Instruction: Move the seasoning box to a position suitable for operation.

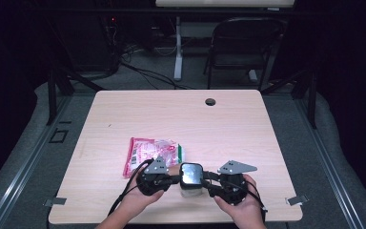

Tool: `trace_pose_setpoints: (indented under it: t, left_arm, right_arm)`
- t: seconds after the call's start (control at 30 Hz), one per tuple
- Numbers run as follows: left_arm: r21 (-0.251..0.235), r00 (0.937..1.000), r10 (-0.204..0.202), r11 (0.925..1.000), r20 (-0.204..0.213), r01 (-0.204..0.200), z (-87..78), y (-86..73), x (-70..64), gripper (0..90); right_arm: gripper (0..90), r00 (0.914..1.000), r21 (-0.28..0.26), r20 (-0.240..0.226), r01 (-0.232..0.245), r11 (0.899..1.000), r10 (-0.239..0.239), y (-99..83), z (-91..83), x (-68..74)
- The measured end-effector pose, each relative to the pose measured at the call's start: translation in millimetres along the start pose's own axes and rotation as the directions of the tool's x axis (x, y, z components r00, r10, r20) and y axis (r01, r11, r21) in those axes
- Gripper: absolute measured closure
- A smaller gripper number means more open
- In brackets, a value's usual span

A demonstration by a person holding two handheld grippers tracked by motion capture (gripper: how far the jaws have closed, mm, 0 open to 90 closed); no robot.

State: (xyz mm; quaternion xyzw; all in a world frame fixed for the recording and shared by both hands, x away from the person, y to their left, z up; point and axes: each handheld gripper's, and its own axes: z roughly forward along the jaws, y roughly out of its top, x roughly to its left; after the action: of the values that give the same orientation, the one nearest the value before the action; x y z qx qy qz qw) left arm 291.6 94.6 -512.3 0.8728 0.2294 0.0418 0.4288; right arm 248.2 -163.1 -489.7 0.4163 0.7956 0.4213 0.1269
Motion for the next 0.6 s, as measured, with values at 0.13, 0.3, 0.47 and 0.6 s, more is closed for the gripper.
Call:
trace_pose_setpoints:
  t: [0.13, 0.3, 0.47, 0.6]
  left_arm:
    - [-0.005, 1.0000, -0.001, 1.0000, 0.001, 0.001, 0.1, 3.9, -1.9, 89.9]
    - [-0.012, 1.0000, 0.003, 0.9999, -0.005, -0.004, 0.2, 8.1, -3.8, 89.9]
    - [-0.012, 1.0000, -0.001, 0.9999, -0.004, 0.001, -1.1, 10.8, -3.5, 89.8]
    - [-0.016, 1.0000, -0.007, 0.9998, -0.003, 0.007, -1.7, 12.0, -3.6, 89.6]
  right_arm:
    - [52.1, 0.9988, -0.001, -0.008, 0.047, 0.999, -0.047, -1.6, 1.1, 5.7]
    - [47.4, 0.9964, -0.003, -0.020, 0.082, 0.997, -0.082, -1.4, 3.4, 11.4]
    - [45.4, 0.9964, -0.111, -0.022, 0.079, 0.991, -0.082, -2.9, 12.6, 18.6]
    - [44.5, 0.9940, -0.072, -0.036, 0.101, 0.992, -0.104, -0.8, 11.8, 19.7]
